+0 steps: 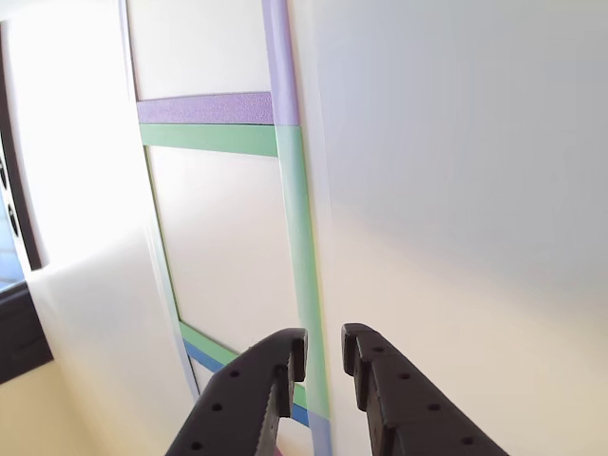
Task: Tower of hanoi
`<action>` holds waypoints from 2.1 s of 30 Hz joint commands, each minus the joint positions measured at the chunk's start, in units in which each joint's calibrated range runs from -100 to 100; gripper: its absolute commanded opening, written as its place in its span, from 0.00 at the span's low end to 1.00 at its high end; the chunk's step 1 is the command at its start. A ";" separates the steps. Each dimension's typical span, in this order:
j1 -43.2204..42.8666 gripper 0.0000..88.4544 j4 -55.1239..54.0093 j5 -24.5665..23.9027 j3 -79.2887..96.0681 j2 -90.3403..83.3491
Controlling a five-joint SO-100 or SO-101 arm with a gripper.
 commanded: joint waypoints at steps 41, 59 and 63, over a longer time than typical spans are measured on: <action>-2.68 0.00 0.50 -0.94 0.52 -0.76; -2.68 0.00 0.50 -0.94 0.52 -0.76; -2.68 0.00 0.50 -0.94 0.52 -0.76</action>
